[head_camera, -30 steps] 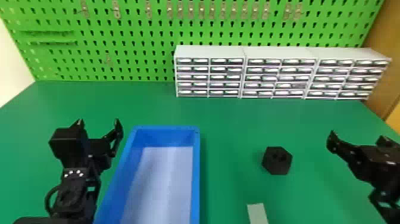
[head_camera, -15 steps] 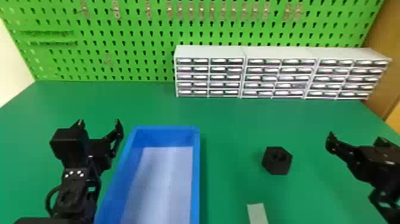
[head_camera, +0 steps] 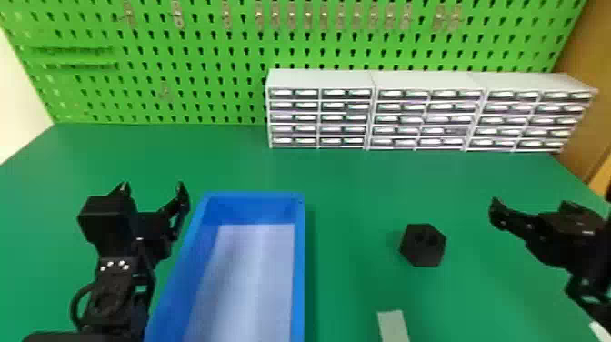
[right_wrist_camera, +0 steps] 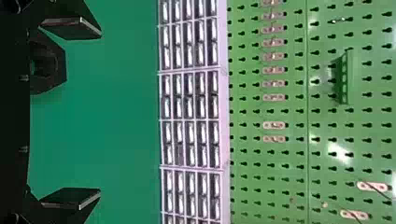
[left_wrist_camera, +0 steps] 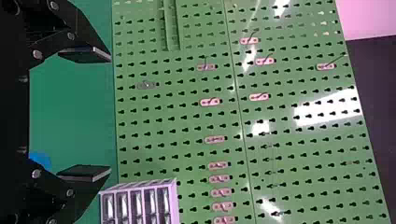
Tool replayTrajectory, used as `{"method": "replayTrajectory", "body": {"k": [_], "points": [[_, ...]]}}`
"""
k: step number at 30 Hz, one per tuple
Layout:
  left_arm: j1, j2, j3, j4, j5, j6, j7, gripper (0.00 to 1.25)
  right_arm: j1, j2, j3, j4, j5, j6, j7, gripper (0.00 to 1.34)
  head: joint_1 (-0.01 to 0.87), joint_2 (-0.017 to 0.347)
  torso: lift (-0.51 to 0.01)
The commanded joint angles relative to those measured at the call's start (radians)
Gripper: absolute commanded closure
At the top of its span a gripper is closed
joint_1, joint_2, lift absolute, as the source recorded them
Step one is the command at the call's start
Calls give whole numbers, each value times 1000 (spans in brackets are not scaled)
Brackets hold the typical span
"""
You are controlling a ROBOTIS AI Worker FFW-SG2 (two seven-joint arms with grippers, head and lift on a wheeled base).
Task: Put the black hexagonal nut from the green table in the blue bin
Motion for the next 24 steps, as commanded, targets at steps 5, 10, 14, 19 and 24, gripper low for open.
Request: {"method": "replayTrajectory", "body": {"k": [5,10,14,19,24], "points": [[0,0,-1,0,0,0,0,404,-51,-8,-15,-10,13,151,55,113,657,57,-95],[-2,0,-1,0,-2,0,0,404,-83,-21,-7,-17,25,243,84,113,657,57,-95],[-3,0,-1,0,-3,0,0,404,-114,-37,-1,-19,33,311,126,113,657,57,-95],[-5,0,-4,3,-6,0,0,404,-138,-64,20,-16,37,351,161,113,657,57,-95],[-6,0,-6,5,-6,0,0,404,-160,-74,22,-2,39,395,208,113,657,57,-95]]}}
